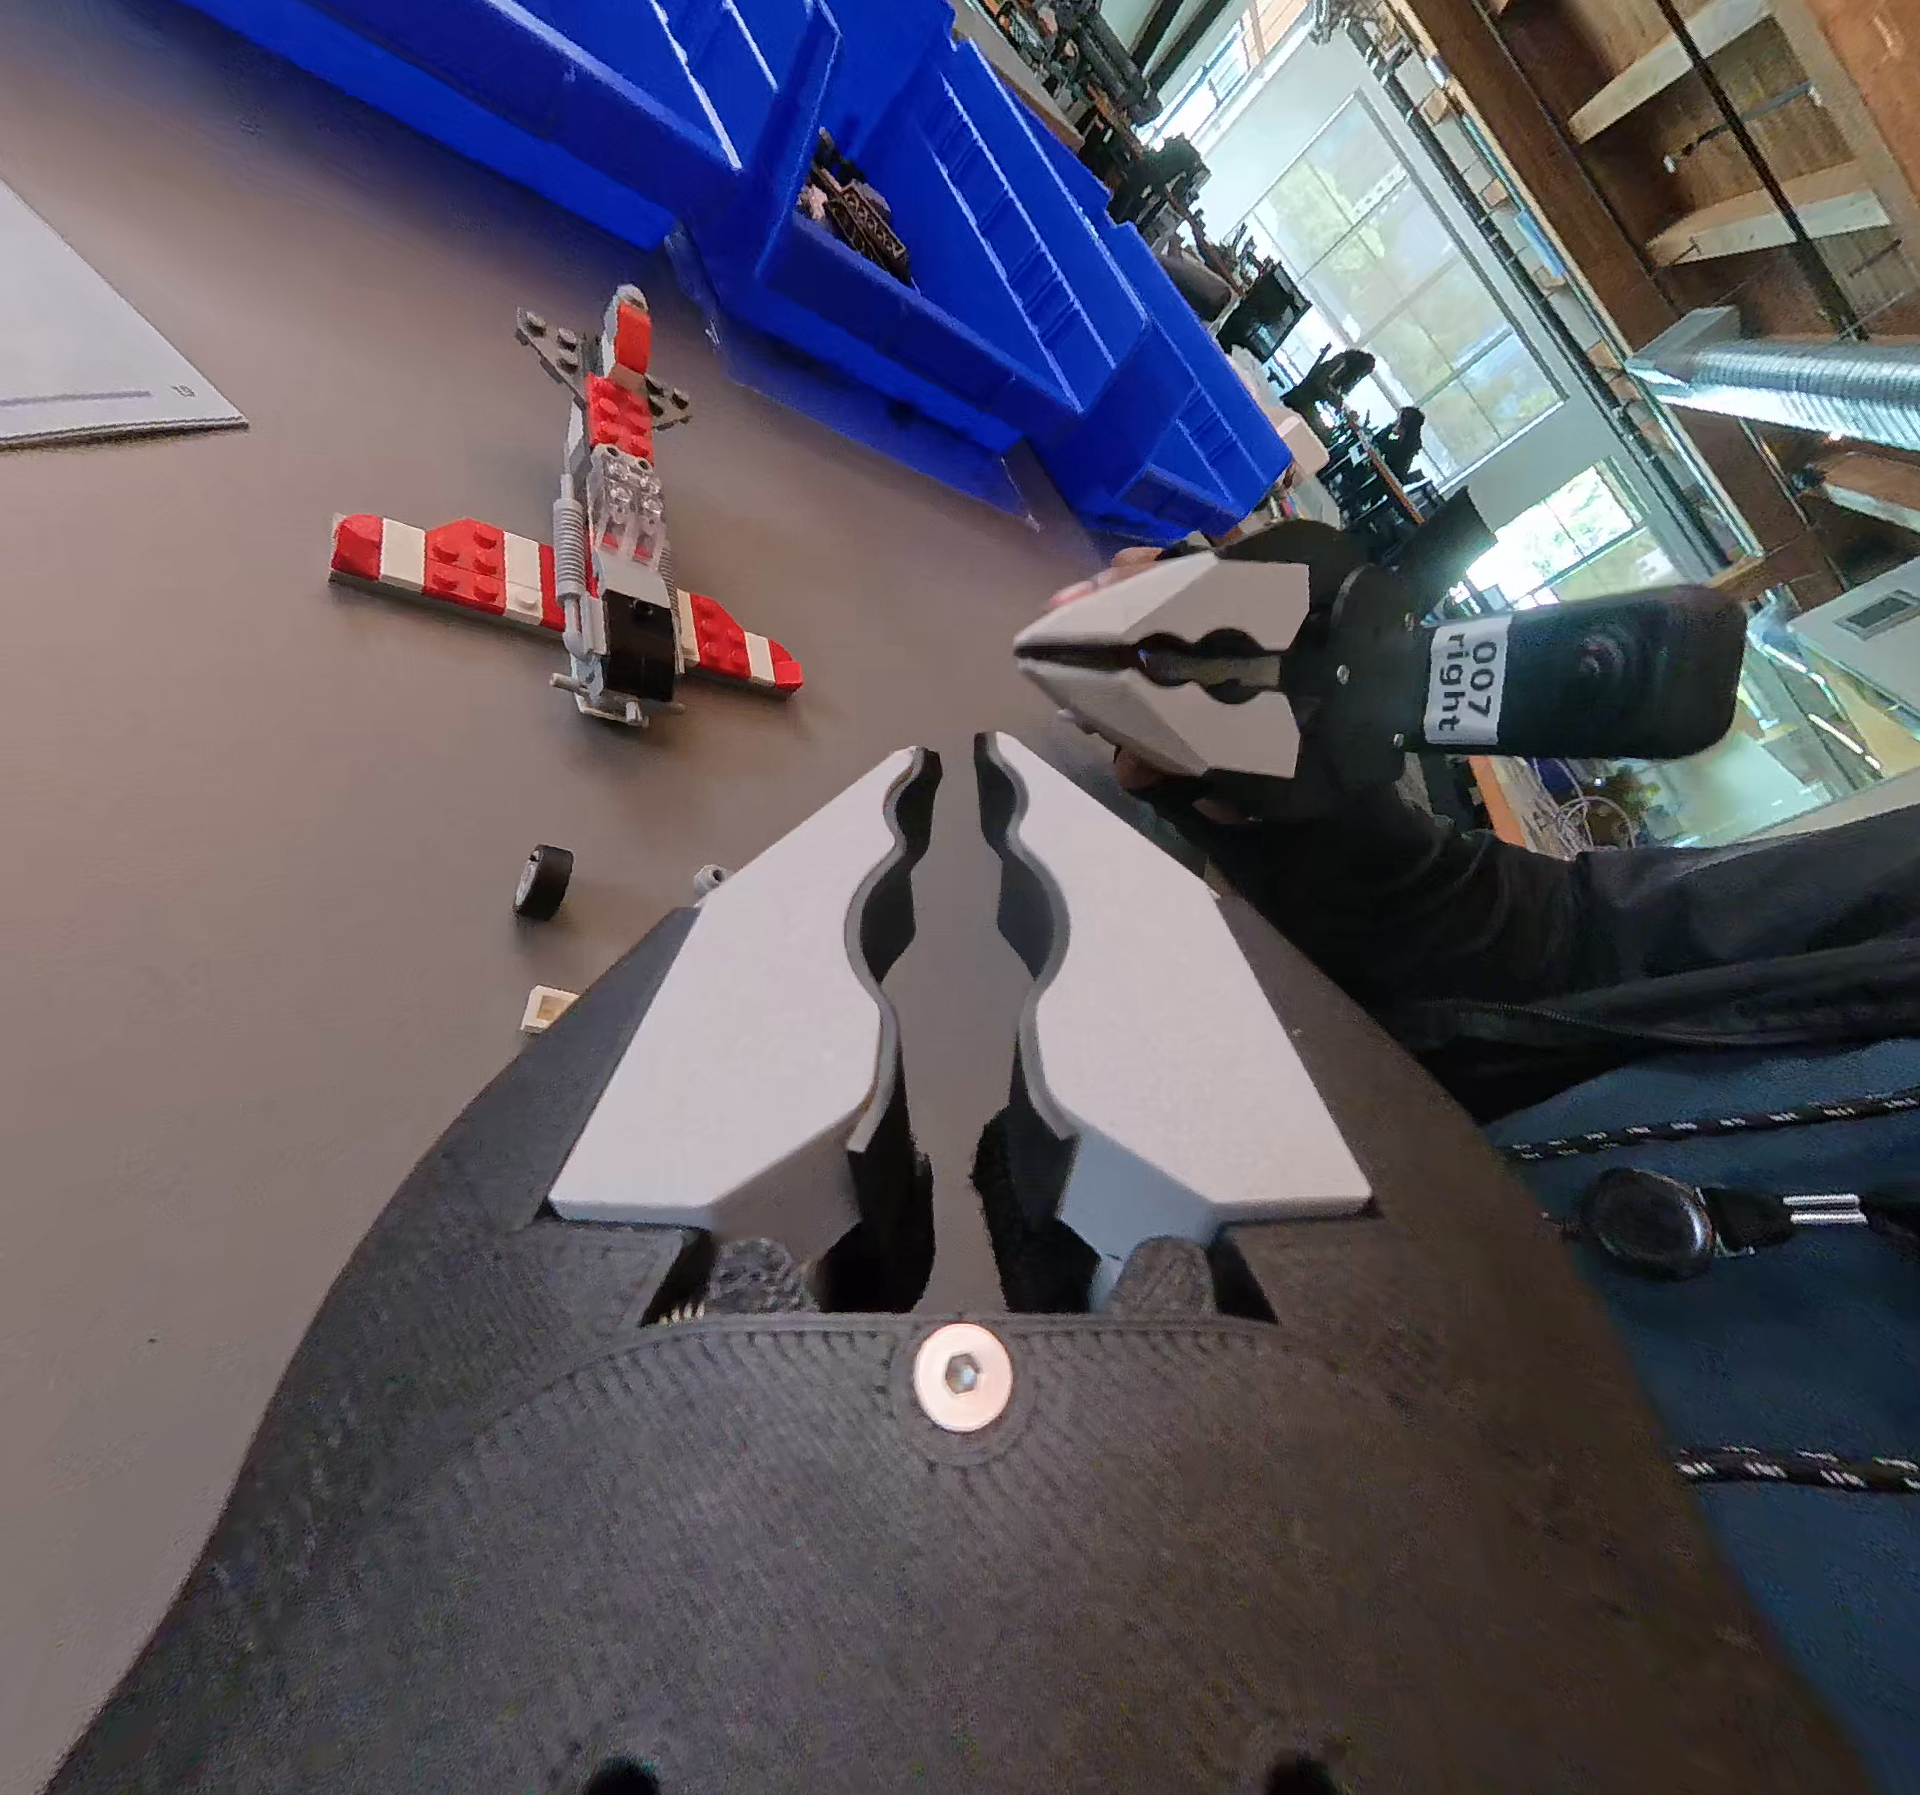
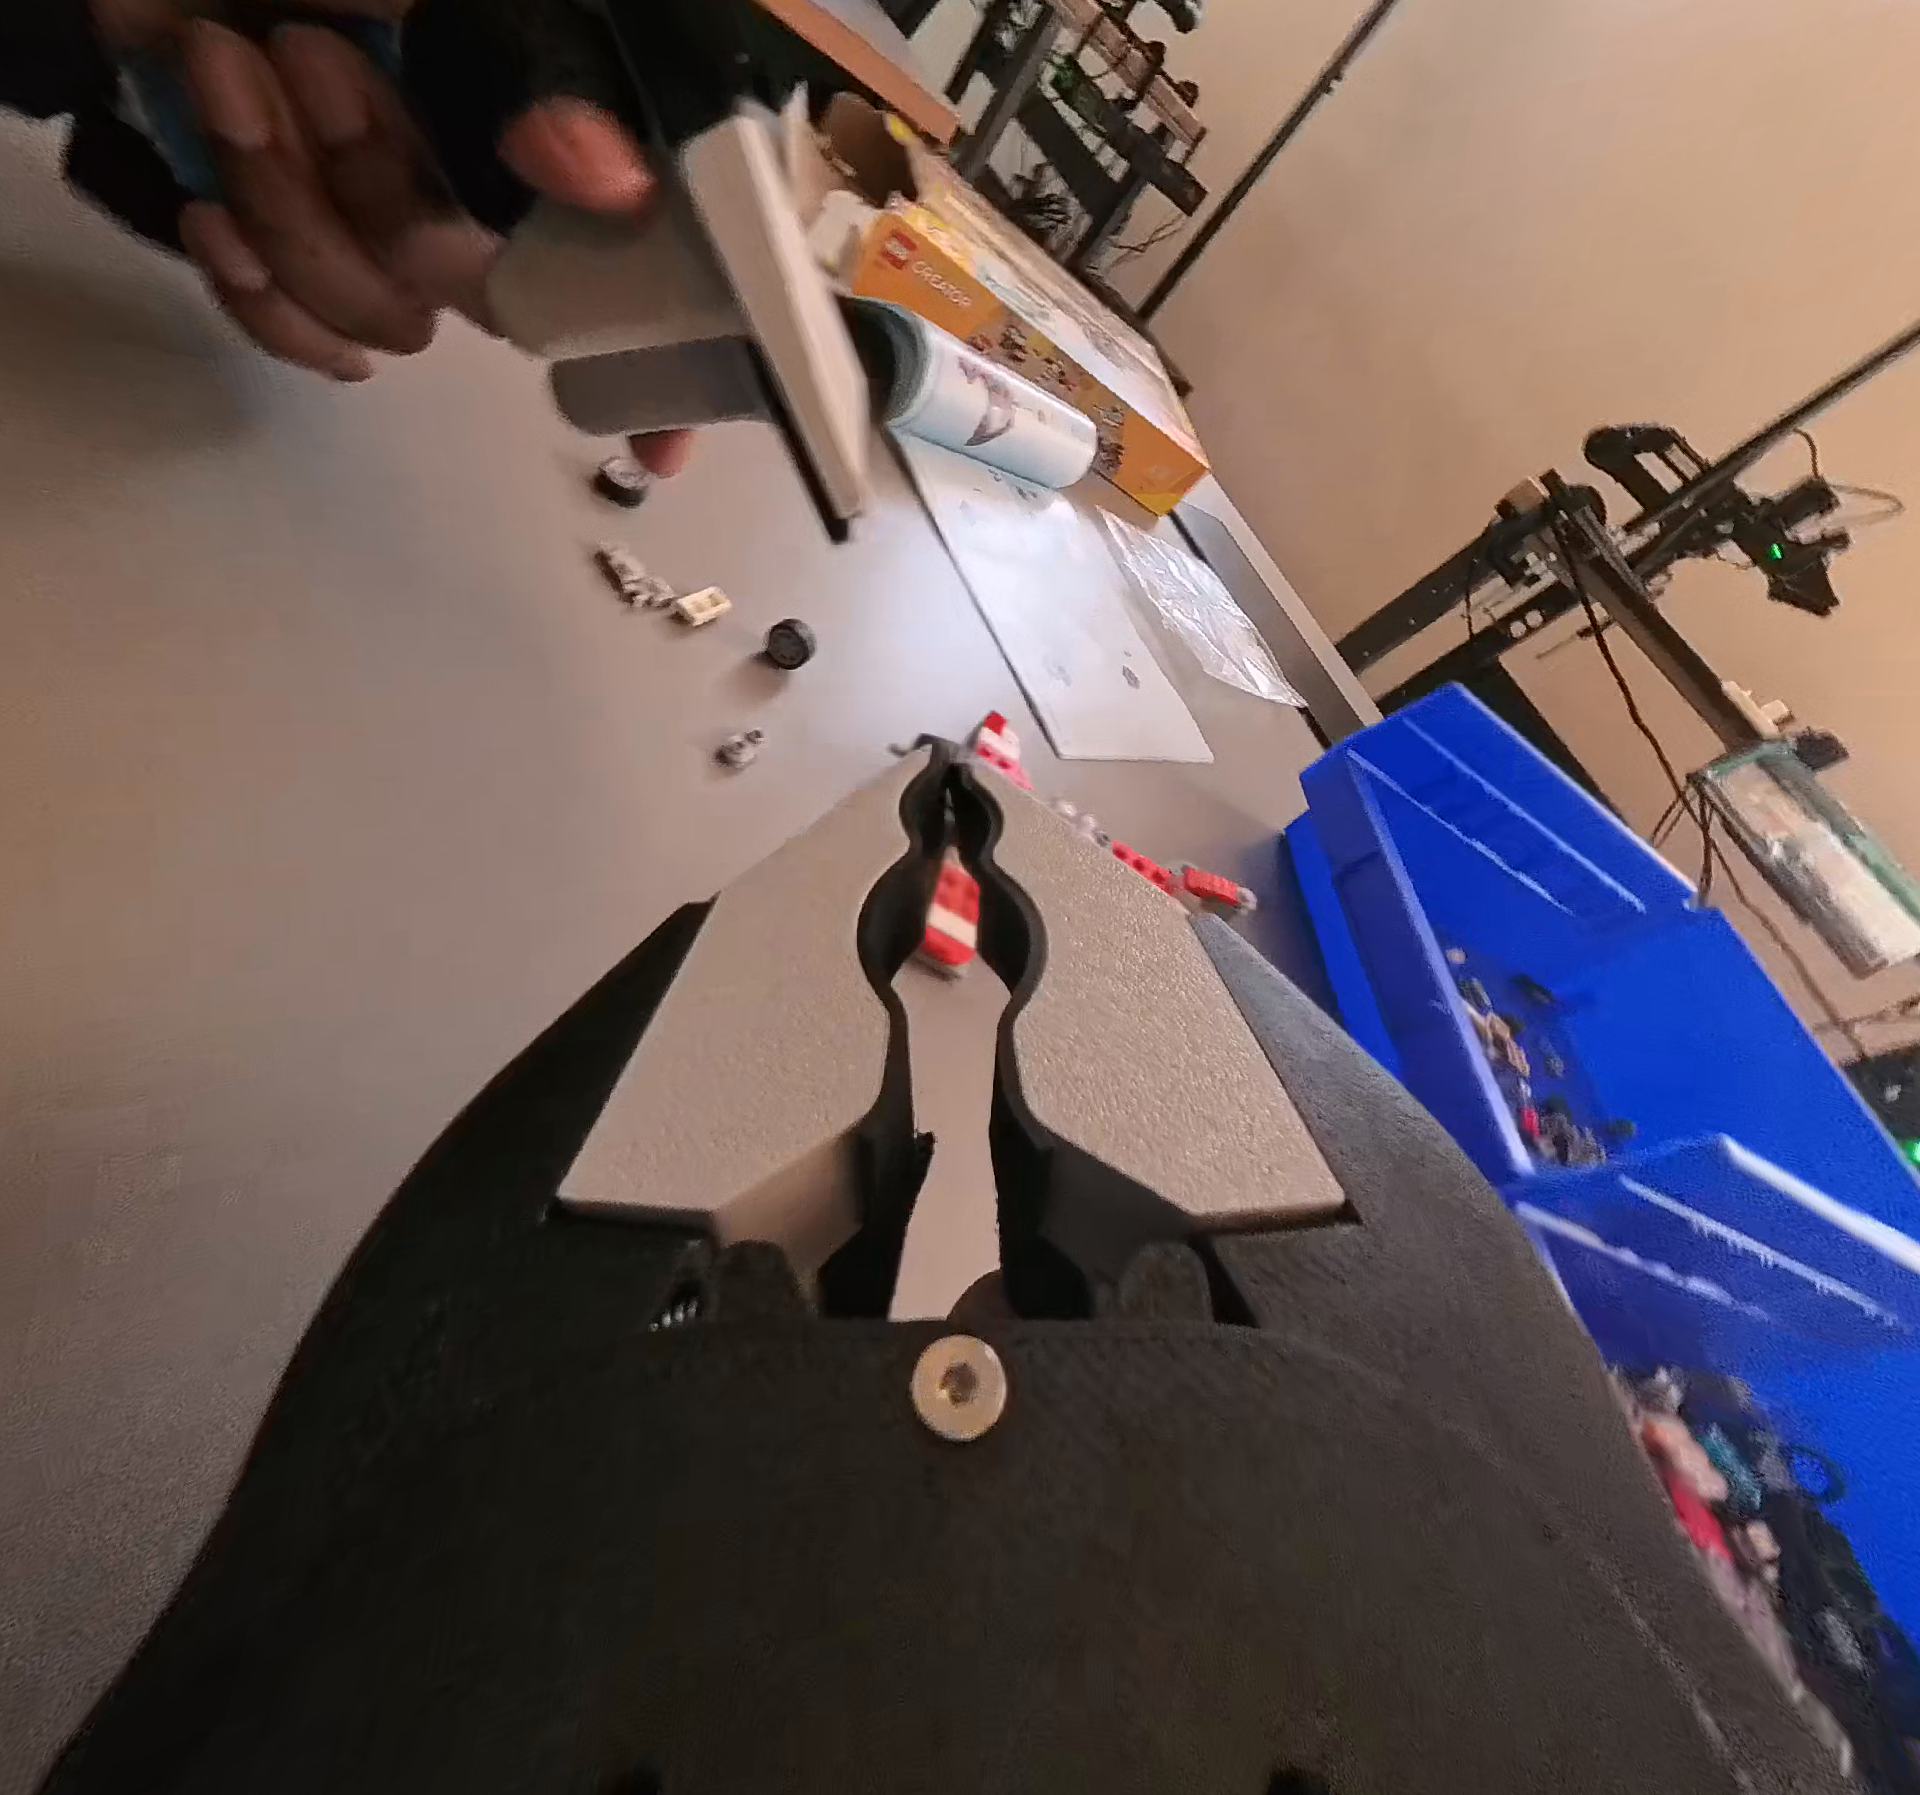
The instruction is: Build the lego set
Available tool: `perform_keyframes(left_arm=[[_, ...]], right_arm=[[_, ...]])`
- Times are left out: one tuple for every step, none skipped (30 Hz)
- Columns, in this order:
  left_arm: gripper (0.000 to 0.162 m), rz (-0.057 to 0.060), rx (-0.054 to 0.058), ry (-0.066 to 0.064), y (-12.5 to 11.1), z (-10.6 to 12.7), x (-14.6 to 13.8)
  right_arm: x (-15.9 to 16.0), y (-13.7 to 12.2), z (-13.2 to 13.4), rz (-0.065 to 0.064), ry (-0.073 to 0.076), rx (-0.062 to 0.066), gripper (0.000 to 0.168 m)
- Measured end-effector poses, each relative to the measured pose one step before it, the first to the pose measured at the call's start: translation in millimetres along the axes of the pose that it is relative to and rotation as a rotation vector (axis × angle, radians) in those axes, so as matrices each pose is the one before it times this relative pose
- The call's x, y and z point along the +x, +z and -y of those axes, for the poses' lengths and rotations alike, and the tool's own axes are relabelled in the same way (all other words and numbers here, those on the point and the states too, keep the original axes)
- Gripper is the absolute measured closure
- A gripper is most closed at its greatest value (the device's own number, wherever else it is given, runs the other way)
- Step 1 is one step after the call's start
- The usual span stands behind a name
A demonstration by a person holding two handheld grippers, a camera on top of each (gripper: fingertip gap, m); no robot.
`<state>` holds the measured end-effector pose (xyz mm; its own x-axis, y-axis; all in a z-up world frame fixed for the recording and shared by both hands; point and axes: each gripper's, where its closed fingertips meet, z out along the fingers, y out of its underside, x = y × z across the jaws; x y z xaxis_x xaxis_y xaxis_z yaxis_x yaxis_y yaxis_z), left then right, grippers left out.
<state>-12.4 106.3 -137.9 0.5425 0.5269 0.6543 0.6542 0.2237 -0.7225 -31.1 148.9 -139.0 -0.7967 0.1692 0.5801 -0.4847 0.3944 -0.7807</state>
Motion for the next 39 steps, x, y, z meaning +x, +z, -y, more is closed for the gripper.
perform_keyframes(left_arm=[[0.154,-0.0025,0.0090,-0.0051,-0.89,1.57,0.16],[0.153,-0.0020,0.0084,-0.0048,-1.03,1.33,-0.24],[0.153,0.0011,0.0084,-0.0052,-1.32,1.31,-1.15],[0.153,0.0029,0.0086,-0.0064,-1.38,1.36,-1.78],[0.153,0.0016,0.0077,-0.0074,-1.53,1.33,-1.93],[0.153,0.0003,0.0076,-0.0075,-1.63,1.47,-1.89],[0.153,-0.0001,0.0090,-0.0067,-1.67,1.64,-1.73],[0.152,-0.0005,0.0089,-0.0057,-1.70,1.78,-1.42],[0.152,-0.0003,0.0078,-0.0046,-1.57,2.01,-1.24],[0.152,-0.0002,0.0083,-0.0019,-1.45,2.38,-1.00],[0.152,-0.0006,0.0086,0.0015,-1.30,2.55,-0.52],[0.152,-0.0011,0.0064,0.0032,-1.05,2.11,-0.49],[0.152,-0.0003,0.0031,0.0034,-0.77,1.35,-0.61],[0.152,0.0016,0.0015,0.0024,-0.77,0.60,-1.13],[0.152,0.0028,0.0012,0.0001,-0.65,0.24,-1.36],[0.152,0.0027,0.0011,-0.0026,-0.67,-0.02,-1.48],[0.152,0.0015,0.0029,-0.0029,-0.75,0.50,-1.20],[0.152,-0.0003,0.0053,-0.0008,-0.84,1.01,-0.60],[0.152,-0.0005,0.0063,0.0008,-0.90,1.11,-0.50],[0.152,0.0009,0.0057,0.0009,-1.00,0.97,-0.66],[0.152,0.0017,0.0041,0.0004,-0.76,0.46,-1.08],[0.152,0.0013,0.0032,-0.0006,-0.78,0.12,-1.16],[0.152,0.0003,0.0031,-0.0024,-0.83,-0.07,-1.16],[0.152,-0.0014,0.0036,-0.0048,-0.74,-0.28,-1.03],[0.152,-0.0031,0.0051,-0.0071,-0.81,0.09,-0.66],[0.152,-0.0053,0.0071,-0.0074,-0.86,0.61,-0.30],[0.152,-0.0073,0.0081,-0.0063,-0.57,1.09,0.19],[0.152,-0.0081,0.0073,-0.0046,-0.32,1.31,0.35],[0.152,-0.0071,0.0059,-0.0032,0.19,1.26,0.07],[0.152,-0.0068,0.0042,-0.0023,0.66,0.86,-0.09],[0.152,-0.0063,0.0023,-0.0030,0.97,0.45,-0.33],[0.152,-0.0058,0.0012,-0.0059,0.92,-0.08,-0.39],[0.152,-0.0068,0.0016,-0.0083,1.02,-0.09,-0.30],[0.152,-0.0079,0.0031,-0.0087,0.85,0.00,-0.01],[0.152,-0.0081,0.0039,-0.0082,0.87,0.25,0.12],[0.152,-0.0078,0.0034,-0.0065,0.83,0.36,0.34],[0.152,-0.0060,0.0029,-0.0044,0.88,0.28,0.22],[0.152,-0.0034,0.0019,-0.0029,0.75,0.10,0.04],[0.152,-0.0009,0.0001,-0.0013,0.80,-0.28,-0.16]], right_arm=[[10.23,-1.42,0.61,-0.0280,0.0482,-0.0006,0.165],[13.33,-1.30,0.84,-0.0315,0.0551,-0.0022,0.162],[16.19,-0.26,0.65,-0.0330,0.0579,-0.0069,0.158],[18.31,1.24,0.75,-0.0287,0.0610,-0.0113,0.153],[19.60,2.56,1.89,-0.0212,0.0586,-0.0120,0.150],[20.85,4.04,4.40,-0.0164,0.0521,-0.0059,0.149],[19.89,6.99,5.73,0.0001,0.0379,-0.0140,0.148],[19.04,10.03,4.69,0.0120,0.0189,-0.0375,0.146],[21.68,11.95,5.38,-0.0022,0.0002,-0.0442,0.145],[22.38,14.57,5.30,-0.0034,-0.0172,-0.0430,0.143],[22.28,17.96,2.32,0.0044,-0.0230,-0.0579,0.142],[25.09,20.17,0.07,-0.0090,-0.0212,-0.0651,0.140],[25.71,21.97,-1.64,-0.0167,-0.0346,-0.0659,0.139],[22.85,23.81,-5.35,-0.0074,-0.0471,-0.0749,0.139],[19.74,24.77,-8.26,0.0024,-0.0342,-0.0803,0.138],[16.26,24.96,-10.19,0.0133,-0.0126,-0.0832,0.137],[13.89,24.21,-9.66,0.0156,0.0043,-0.0763,0.135],[13.25,22.49,-7.63,0.0063,0.0129,-0.0613,0.135],[11.16,20.60,-6.37,0.0055,0.0073,-0.0534,0.135],[10.46,18.70,-5.37,-0.0009,0.0037,-0.0466,0.134],[9.03,17.27,-4.62,0.0001,0.0065,-0.0422,0.133],[6.57,15.38,-3.11,0.0094,0.0075,-0.0362,0.132],[5.64,13.04,-2.02,0.0081,0.0002,-0.0348,0.130],[4.12,11.16,1.90,0.0097,0.0090,-0.0061,0.129],[1.35,9.40,3.17,0.0226,0.0203,0.0058,0.128],[-0.18,8.05,2.60,0.0290,0.0251,0.0014,0.127],[0.51,6.63,2.07,0.0188,0.0156,-0.0013,0.126],[1.90,5.57,2.47,0.0025,0.0011,0.0039,0.124],[1.82,4.95,1.42,-0.0001,-0.0036,0.0021,0.124],[1.74,3.02,2.83,0.0044,0.0043,0.0124,0.126],[0.34,1.96,1.69,0.0191,0.0111,0.0071,0.128],[-0.52,1.46,1.66,0.0219,0.0165,0.0103,0.129],[-1.02,1.01,-0.02,0.0227,0.0179,0.0041,0.134],[-2.14,0.84,-0.35,0.0240,0.0083,0.0045,0.143],[0.21,0.40,0.81,0.0002,-0.0013,0.0138,0.143],[-0.07,-0.03,0.04,-0.0025,-0.0108,0.0085,0.143],[-0.57,-0.33,-0.27,-0.0008,-0.0099,0.0029,0.143],[-1.51,-0.90,-0.53,0.0046,-0.0061,-0.0018,0.143],[-1.52,-1.97,-1.22,0.0006,-0.0084,-0.0101,0.144]])
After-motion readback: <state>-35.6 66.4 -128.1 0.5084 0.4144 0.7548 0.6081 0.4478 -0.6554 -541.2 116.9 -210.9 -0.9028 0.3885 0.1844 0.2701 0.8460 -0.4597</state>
